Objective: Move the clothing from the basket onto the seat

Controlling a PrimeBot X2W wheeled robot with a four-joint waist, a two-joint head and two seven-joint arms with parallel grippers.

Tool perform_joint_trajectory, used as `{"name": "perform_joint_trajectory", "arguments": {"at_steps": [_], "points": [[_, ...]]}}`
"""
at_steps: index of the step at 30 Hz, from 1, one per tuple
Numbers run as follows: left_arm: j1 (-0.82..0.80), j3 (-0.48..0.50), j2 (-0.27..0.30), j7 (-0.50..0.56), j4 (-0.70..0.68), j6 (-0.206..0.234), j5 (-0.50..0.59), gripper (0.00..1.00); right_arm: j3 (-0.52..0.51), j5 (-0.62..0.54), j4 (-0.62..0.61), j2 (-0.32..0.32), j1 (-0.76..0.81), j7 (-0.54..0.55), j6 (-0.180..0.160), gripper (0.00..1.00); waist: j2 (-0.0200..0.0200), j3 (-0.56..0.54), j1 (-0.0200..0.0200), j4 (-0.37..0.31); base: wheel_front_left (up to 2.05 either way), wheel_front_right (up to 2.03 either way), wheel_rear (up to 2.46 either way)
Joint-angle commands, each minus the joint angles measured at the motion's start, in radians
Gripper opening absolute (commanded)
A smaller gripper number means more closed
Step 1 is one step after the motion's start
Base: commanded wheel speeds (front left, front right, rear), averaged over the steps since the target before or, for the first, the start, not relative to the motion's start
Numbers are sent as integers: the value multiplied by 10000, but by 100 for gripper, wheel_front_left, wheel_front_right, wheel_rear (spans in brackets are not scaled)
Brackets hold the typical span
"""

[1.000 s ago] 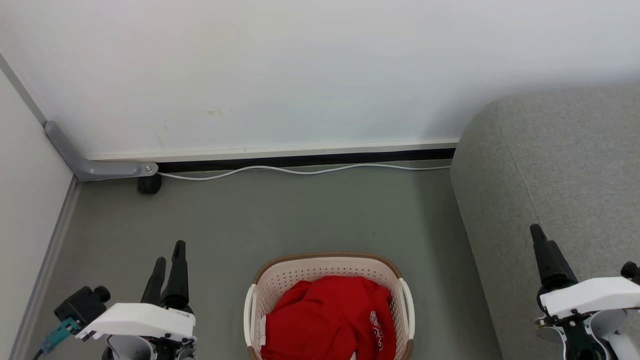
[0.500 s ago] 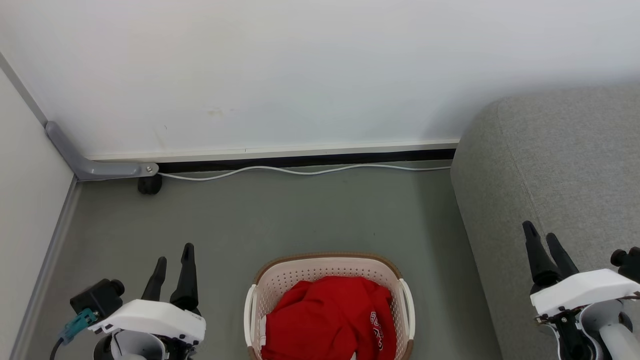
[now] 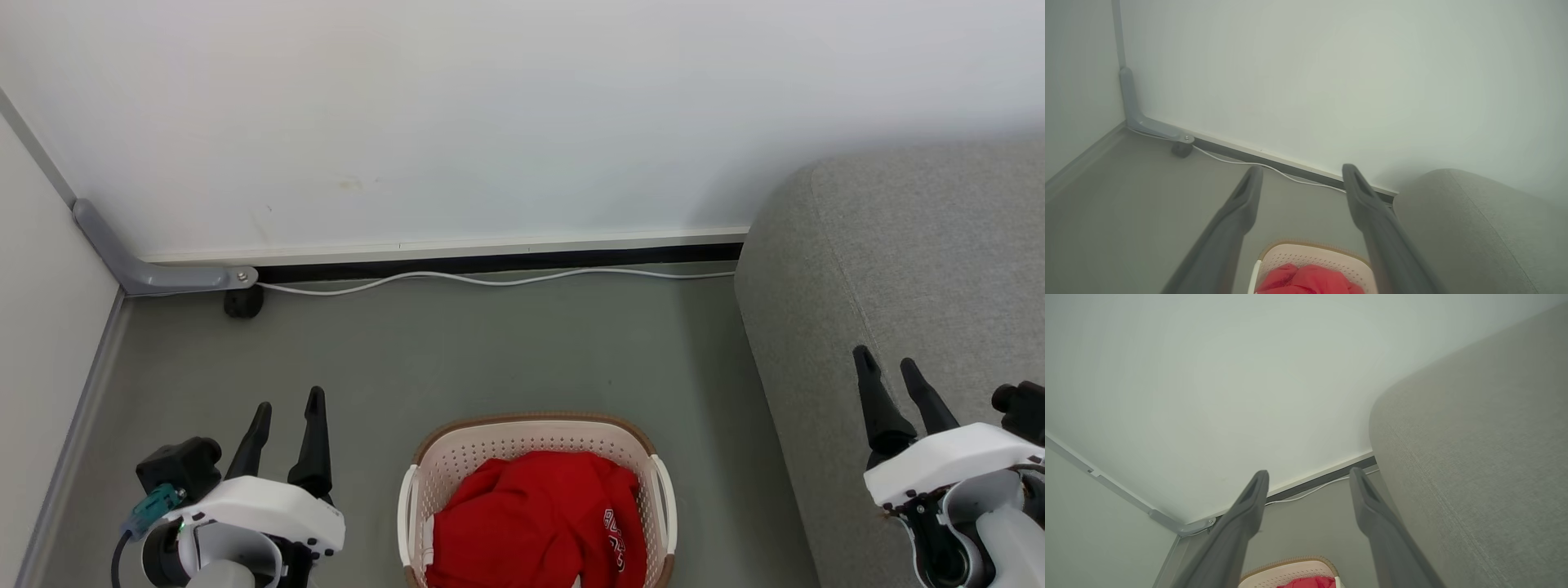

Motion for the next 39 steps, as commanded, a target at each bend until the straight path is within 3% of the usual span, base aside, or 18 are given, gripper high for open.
{"name": "perform_joint_trajectory", "arguments": {"at_steps": [1, 31, 39], "points": [[-620, 195, 191, -142, -223, 82, 273, 100, 148, -244, -176, -263, -465, -200, 35, 100, 0, 6, -1, -3, 0, 0, 0], [-1112, 70, 258, -1052, -203, 649, 3490, 100, 330, -3327, 616, -805, -1288, -1109, 46, 100, 0, 150, -1, 13, 0, 0, 0], [-1058, -224, 260, -1071, -256, 576, 3538, 100, 231, -3461, 580, -725, -1266, -1129, 46, 100, 0, 148, -1, 6, 0, 0, 0]]}}
